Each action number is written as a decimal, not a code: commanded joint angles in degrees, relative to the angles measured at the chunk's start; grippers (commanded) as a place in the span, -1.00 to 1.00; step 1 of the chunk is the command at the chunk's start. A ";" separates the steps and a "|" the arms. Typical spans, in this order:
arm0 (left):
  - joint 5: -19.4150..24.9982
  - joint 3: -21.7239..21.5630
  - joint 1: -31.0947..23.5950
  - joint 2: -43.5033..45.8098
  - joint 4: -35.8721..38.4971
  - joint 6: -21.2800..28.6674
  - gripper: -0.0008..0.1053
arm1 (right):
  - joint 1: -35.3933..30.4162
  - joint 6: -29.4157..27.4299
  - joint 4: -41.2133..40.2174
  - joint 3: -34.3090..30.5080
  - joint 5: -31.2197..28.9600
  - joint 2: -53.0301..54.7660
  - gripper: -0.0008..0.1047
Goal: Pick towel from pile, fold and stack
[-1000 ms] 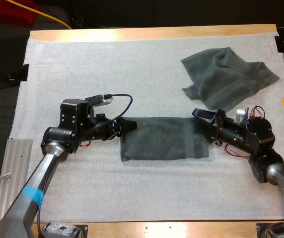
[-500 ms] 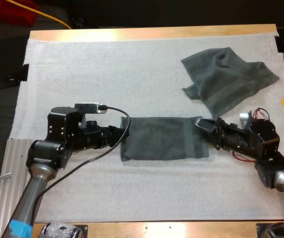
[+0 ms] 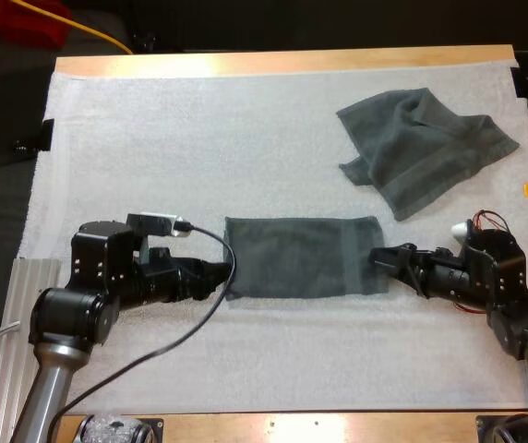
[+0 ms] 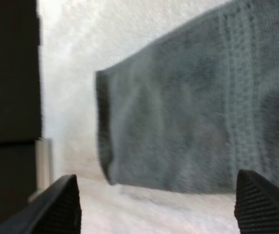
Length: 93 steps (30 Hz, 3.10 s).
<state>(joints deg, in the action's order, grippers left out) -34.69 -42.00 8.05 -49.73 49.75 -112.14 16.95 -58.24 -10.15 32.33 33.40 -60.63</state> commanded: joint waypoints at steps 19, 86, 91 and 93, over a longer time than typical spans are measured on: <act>3.11 -0.50 0.25 6.09 9.36 3.66 0.24 | -0.29 -30.70 -31.35 13.08 -14.08 0.97 0.24; -2.32 -0.50 0.25 6.09 13.42 4.45 0.24 | -1.85 -12.53 -2.55 13.08 9.99 -34.17 -0.67; -5.07 -0.50 0.25 6.09 13.42 4.30 0.24 | -1.85 -12.56 -2.55 13.08 9.99 -34.00 -0.94; -5.49 -0.50 0.25 6.09 13.42 4.32 0.24 | -1.85 -12.72 -2.55 13.08 9.59 -33.30 -0.94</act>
<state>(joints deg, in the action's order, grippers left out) -39.34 -42.06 8.05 -43.88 62.96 -107.98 14.92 -70.71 -12.26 45.63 42.64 -94.22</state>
